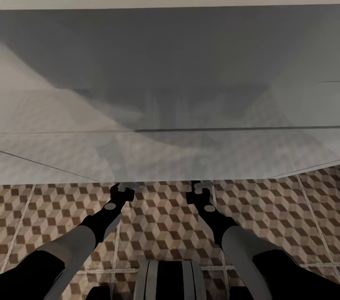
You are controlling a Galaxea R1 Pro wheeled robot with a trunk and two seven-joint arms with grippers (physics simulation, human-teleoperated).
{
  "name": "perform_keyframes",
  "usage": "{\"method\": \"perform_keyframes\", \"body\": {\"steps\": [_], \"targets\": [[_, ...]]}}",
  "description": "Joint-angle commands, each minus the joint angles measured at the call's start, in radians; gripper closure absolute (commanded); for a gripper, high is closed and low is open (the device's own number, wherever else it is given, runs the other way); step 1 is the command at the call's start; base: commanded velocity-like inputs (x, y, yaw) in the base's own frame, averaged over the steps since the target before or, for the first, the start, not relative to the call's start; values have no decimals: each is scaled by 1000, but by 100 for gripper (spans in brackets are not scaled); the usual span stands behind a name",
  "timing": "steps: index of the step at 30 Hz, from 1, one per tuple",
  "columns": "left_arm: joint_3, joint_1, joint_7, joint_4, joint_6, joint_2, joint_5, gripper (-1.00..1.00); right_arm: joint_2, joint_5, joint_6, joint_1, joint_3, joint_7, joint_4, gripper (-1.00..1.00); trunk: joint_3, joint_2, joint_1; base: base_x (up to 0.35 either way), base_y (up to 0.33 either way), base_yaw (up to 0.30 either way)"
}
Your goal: Take the four mousetraps from the cabinet in the bathroom and place them on the bathroom floor. Make sure all four end up on the same floor surface, and ensure that at least two of them are either under or directly next to the same bathroom sink.
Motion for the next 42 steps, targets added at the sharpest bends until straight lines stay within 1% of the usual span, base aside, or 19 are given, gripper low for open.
{"method": "perform_keyframes", "body": {"steps": [1, 13, 24, 31, 36, 42], "targets": [[-8, -1, 4, 1, -3, 0, 6, 100, 0, 1, -2, -1, 7, -8, 1, 100, 0, 0, 0, 0, 0, 0], [-8, -1, 4, 1, -3, 0, 6, 100, 0, 3, -3, -1, 8, 1, -5, 100, 0, 0, 0, 0, 0, 0], [-7, -1, 5, 0, -6, 0, 7, 100, 0, 9, 0, -1, 8, -5, -12, 100, 0, 0, 0, 0, 0, 0], [-7, -1, 4, -1, -6, 9, 8, 100, 0, 12, 6, -1, 9, -8, -27, 100, 0, 0, 0, 0, 0, 0], [-6, -1, 4, -1, -6, 19, 8, 100, 0, 12, 7, -1, 9, -8, -29, 100, 0, 0, 0, 0, 0, 0], [-6, -1, 4, -2, -6, 20, 8, 100, 0, 12, 8, -1, 9, -8, -29, 100, 0, 0, 0, 0, 0, 0]]}}
